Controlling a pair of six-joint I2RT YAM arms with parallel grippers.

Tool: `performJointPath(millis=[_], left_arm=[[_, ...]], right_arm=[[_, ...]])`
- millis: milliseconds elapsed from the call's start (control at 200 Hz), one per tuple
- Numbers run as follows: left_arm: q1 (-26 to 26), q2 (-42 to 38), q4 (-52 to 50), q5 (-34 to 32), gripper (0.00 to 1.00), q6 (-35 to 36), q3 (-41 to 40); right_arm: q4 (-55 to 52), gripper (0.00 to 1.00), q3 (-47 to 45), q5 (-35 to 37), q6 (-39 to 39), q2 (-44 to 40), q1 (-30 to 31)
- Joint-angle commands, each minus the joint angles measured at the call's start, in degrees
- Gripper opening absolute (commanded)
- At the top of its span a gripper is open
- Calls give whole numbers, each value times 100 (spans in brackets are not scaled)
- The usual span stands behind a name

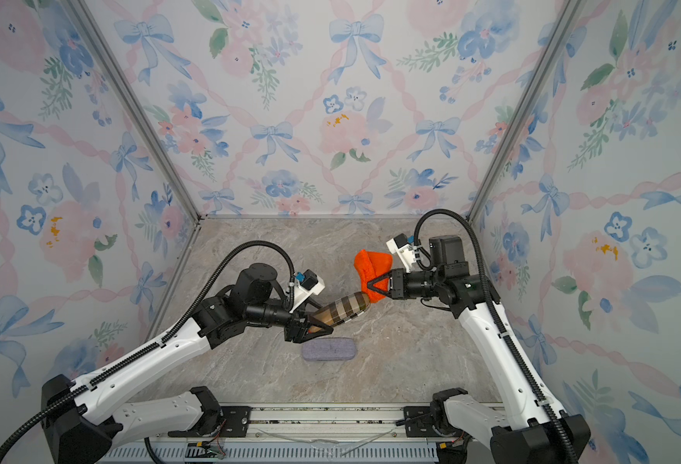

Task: Wipe the eyeglass case
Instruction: Wipe the dirt from the eyeglass case.

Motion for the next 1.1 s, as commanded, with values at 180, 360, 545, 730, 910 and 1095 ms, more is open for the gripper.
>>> performJointPath(millis=[180,360,545,730,910,1095], left_arm=[[147,413,166,-150,24,298,403],[317,412,324,-124,24,287,384],[327,411,323,30,25,284,324],[310,89,461,68,25,169,302],[340,184,504,-314,25,103,242],[493,428,524,-444,25,138,366]], right_arm=[[561,0,-464,-618,678,-207,254],[251,0,-448,-583,673,-310,176],[1080,0,-490,-683,1242,-180,153],[1584,0,-585,-719,1426,212,319],[1697,0,-597,-741,1624,120,368],[1622,0,-724,-702,1909,-178,399]])
